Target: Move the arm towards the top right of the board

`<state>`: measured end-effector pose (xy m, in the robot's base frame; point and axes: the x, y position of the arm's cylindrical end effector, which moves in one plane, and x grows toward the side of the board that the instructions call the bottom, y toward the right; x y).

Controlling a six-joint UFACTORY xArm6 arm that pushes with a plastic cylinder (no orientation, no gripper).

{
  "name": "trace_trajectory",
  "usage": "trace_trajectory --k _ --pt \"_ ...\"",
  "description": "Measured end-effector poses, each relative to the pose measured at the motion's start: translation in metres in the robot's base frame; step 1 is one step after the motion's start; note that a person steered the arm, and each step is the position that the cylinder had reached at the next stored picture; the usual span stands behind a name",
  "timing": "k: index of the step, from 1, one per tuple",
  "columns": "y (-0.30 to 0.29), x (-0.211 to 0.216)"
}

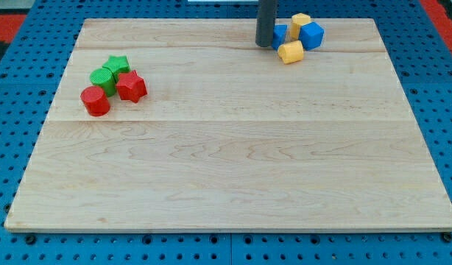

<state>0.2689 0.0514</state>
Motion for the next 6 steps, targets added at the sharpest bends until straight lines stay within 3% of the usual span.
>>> trace_trajectory --k 1,2,3,4,6 --pt "-0.053 0.074" --pt "-0.03 0.157" --pt "0.02 0.174" --pt "0.059 0.157" --pt "0.199 0.059"
